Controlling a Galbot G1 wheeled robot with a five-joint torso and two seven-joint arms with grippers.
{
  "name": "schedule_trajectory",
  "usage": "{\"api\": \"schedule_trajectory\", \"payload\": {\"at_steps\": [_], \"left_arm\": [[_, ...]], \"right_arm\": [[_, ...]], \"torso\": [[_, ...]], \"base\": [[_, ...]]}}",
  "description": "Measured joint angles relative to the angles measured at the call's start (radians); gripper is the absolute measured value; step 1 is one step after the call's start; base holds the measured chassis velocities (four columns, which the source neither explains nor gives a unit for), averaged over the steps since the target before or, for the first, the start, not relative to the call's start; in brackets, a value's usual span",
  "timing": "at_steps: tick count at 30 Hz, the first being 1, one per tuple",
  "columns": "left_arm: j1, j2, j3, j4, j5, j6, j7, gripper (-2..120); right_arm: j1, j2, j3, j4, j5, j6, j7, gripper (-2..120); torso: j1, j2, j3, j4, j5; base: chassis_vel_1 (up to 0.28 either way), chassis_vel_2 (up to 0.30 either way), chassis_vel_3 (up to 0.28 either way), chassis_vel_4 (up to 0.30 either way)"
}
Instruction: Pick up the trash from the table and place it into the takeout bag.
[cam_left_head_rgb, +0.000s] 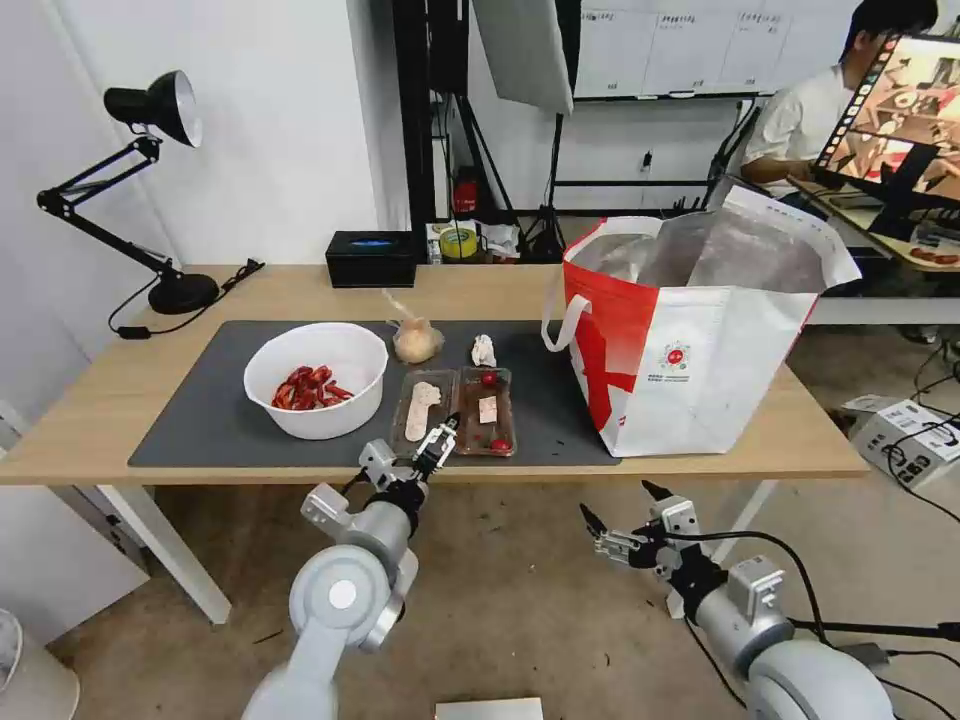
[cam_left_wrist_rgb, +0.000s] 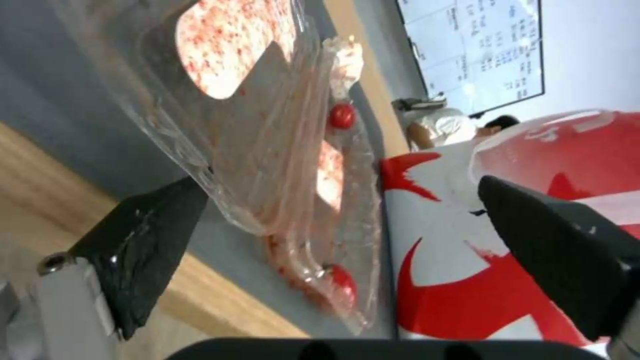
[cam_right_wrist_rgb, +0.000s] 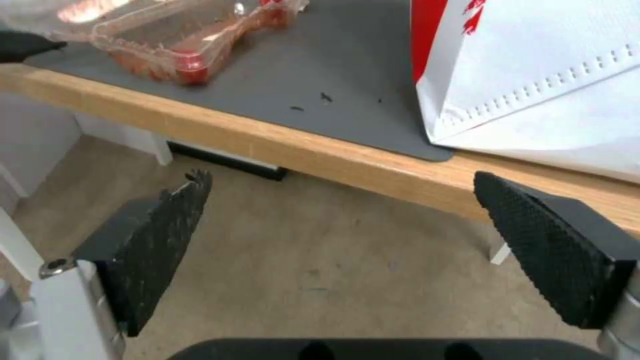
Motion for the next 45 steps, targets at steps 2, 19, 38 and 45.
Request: {"api": "schedule_trajectory", "payload": {"at_steps": [2, 19, 38, 45], "left_arm": [[0.000, 0.000, -0.002, -0.006, -0.004, -0.008, 0.012, 100], [-0.023, 0.010, -0.006, -0.038, -0.010, -0.032, 0.056, 100], [-0.156, 0.004, 0.098, 0.043, -0.019, -0.027, 0.053, 100], [-0.205, 0.043, 0.138, 0.066, 0.027, -0.011, 0.056, 100]], "right_arm": [[0.000, 0.002, -0.002, -0.001, -0.002, 0.000, 0.000, 100], [-0.004, 0.001, -0.004, -0.006, -0.009, 0.003, 0.000, 100], [-0.040, 0.016, 0.016, 0.011, -0.036, 0.021, -0.005, 100], [-0.050, 0.030, 0.024, 0.024, -0.036, 0.024, -0.008, 100]], "torso": [[0.000, 0.000, 0.000, 0.0000, 0.0000], [0.000, 0.000, 0.000, 0.0001, 0.0000], [0.000, 0.000, 0.000, 0.0000, 0.0000], [0.000, 0.000, 0.000, 0.0000, 0.0000]], "base": [[0.000, 0.000, 0.000, 0.000], [0.000, 0.000, 0.000, 0.000], [0.000, 0.000, 0.000, 0.000], [0.000, 0.000, 0.000, 0.000]]}}
